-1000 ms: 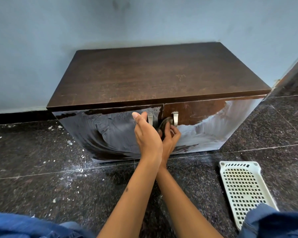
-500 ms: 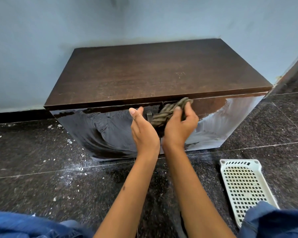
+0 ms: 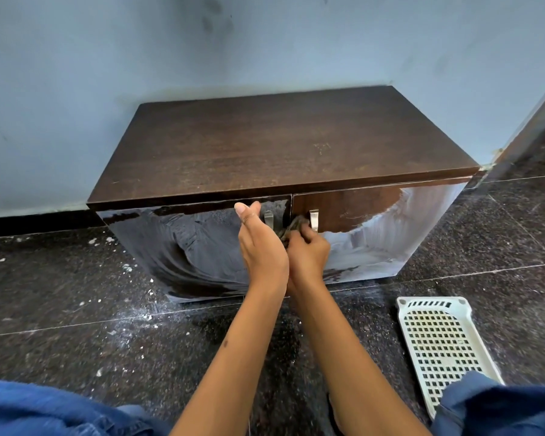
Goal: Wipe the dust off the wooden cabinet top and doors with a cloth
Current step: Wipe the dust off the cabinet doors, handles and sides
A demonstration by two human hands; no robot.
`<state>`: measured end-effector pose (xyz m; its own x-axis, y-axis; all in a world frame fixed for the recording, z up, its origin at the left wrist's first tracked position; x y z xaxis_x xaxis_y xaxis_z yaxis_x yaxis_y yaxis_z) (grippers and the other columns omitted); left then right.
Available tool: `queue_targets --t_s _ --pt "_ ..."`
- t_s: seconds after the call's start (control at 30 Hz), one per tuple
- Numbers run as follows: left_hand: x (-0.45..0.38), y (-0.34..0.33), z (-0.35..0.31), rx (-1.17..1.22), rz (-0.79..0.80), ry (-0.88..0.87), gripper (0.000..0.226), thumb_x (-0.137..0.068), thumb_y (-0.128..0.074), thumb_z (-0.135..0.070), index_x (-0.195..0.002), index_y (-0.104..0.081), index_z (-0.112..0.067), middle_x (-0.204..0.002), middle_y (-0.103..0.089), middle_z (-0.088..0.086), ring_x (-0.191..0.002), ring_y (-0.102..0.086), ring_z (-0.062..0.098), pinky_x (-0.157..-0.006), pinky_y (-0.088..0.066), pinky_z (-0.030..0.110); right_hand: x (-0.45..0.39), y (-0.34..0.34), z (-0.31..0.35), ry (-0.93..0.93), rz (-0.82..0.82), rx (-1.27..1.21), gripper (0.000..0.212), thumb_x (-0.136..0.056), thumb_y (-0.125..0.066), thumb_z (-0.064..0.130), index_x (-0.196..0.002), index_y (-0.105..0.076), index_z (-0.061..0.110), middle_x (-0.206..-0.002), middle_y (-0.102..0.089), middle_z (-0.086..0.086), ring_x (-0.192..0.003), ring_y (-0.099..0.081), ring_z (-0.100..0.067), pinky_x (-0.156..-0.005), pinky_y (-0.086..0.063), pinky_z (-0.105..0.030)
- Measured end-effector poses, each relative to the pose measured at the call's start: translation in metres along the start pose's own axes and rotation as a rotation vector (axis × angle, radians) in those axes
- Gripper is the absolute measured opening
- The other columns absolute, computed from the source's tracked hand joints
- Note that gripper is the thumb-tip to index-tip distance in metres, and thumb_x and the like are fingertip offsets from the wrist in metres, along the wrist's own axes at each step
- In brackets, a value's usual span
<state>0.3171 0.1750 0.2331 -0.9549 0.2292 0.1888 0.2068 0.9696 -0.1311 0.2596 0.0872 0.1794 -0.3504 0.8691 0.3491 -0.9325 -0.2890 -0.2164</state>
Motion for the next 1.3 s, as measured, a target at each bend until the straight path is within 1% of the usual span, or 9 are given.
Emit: queue_targets --t_s 0.07,0.27,0.4,0.5,0.57,0.8,1.03,1.17,1.3 --pt "0.001 -0.001 0.000 0.003 0.013 -0.002 0.061 -0.099 -0.011 -0.049 -0.139 -0.043 -0.015 -0.145 -0.042 -0.002 -0.136 -0.034 0.011 -0.099 -0.022 0.021 0.002 0.011 0.002 0.023 -0.040 -0.013 0.038 -0.094 -0.049 0.005 -0.132 -0.053 0.007 -0.121 -0.060 -0.013 -0.093 -0.058 -0.016 -0.082 -0.050 -0.028" --pt "0.002 -0.005 0.009 0.009 0.056 0.062 0.063 -0.099 -0.012 -0.049 -0.136 -0.046 -0.012 -0.143 -0.045 0.001 -0.133 -0.038 0.012 -0.098 -0.025 0.020 0.017 -0.001 0.044 0.665 -0.077 0.356 0.041 -0.092 -0.054 0.012 -0.133 -0.051 0.006 -0.117 -0.042 -0.004 -0.102 -0.047 -0.010 -0.087 -0.038 -0.005" --pt "0.000 -0.007 0.014 0.047 0.103 0.112 0.064 -0.100 -0.011 -0.047 -0.136 -0.045 -0.006 -0.142 -0.046 0.006 -0.132 -0.040 0.012 -0.097 -0.025 0.017 0.005 -0.003 -0.020 0.485 0.139 0.532 0.041 -0.091 -0.051 0.022 -0.130 -0.049 0.010 -0.129 -0.049 -0.011 -0.117 -0.050 -0.026 -0.100 -0.042 -0.032" --pt "-0.006 -0.009 0.016 0.071 0.138 0.143 0.067 -0.100 -0.009 -0.047 -0.136 -0.045 -0.003 -0.141 -0.048 0.009 -0.131 -0.042 0.014 -0.097 -0.025 0.017 -0.015 0.048 -0.059 0.278 -0.147 0.484 0.036 -0.092 -0.054 0.005 -0.128 -0.056 0.005 -0.123 -0.054 -0.014 -0.113 -0.054 -0.026 -0.092 -0.036 -0.014" --pt "-0.010 -0.011 0.021 0.052 0.172 0.165 0.068 -0.099 -0.009 -0.049 -0.134 -0.047 -0.004 -0.138 -0.051 0.008 -0.130 -0.044 0.015 -0.099 -0.026 0.020 -0.019 0.077 -0.065 0.171 -0.327 0.300 0.036 -0.091 -0.055 0.004 -0.127 -0.057 0.006 -0.122 -0.056 -0.012 -0.112 -0.056 -0.027 -0.095 -0.043 -0.022" --pt "-0.004 -0.035 0.038 -0.060 0.379 0.257 0.070 -0.099 -0.008 -0.049 -0.136 -0.045 -0.003 -0.139 -0.049 0.011 -0.131 -0.043 0.018 -0.106 -0.026 0.026 -0.014 0.044 0.003 0.690 -0.246 0.408 0.034 -0.090 -0.059 0.009 -0.124 -0.057 0.005 -0.123 -0.047 -0.008 -0.111 -0.050 -0.017 -0.095 -0.044 -0.026" --pt "-0.008 -0.043 0.045 -0.074 0.432 0.268 0.069 -0.099 -0.008 -0.049 -0.138 -0.041 -0.003 -0.142 -0.045 0.011 -0.133 -0.041 0.018 -0.098 -0.025 0.022 -0.037 0.046 -0.023 0.470 -0.205 0.420 0.031 -0.086 -0.064 0.003 -0.116 -0.060 -0.001 -0.115 -0.056 -0.010 -0.107 -0.055 -0.021 -0.096 -0.044 -0.026" --pt "-0.012 -0.040 0.044 -0.093 0.410 0.236 0.068 -0.099 -0.008 -0.049 -0.137 -0.043 -0.003 -0.141 -0.047 0.010 -0.132 -0.042 0.018 -0.098 -0.025 0.022 -0.043 0.045 -0.042 0.154 -0.223 0.252 0.035 -0.084 -0.067 0.007 -0.118 -0.060 0.001 -0.116 -0.062 -0.012 -0.105 -0.059 -0.026 -0.095 -0.049 -0.039" --pt "-0.015 -0.034 0.039 -0.117 0.367 0.200 0.068 -0.100 -0.009 -0.048 -0.136 -0.044 -0.003 -0.140 -0.048 0.011 -0.130 -0.045 0.019 -0.105 -0.027 0.026 -0.044 0.033 -0.064 -0.190 -0.184 -0.042 0.033 -0.083 -0.068 0.006 -0.116 -0.063 0.004 -0.105 -0.067 -0.013 -0.090 -0.064 -0.022 -0.079 -0.053 -0.030"
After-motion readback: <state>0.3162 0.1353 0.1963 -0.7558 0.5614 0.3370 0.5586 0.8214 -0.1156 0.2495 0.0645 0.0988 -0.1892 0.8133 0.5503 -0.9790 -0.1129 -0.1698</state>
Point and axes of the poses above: each hand's wrist, its own x-axis away from the middle knuckle, its own y-axis out of the back of the hand, z = x × y, the point moved 8 cm from there along -x, towards the middle knuckle
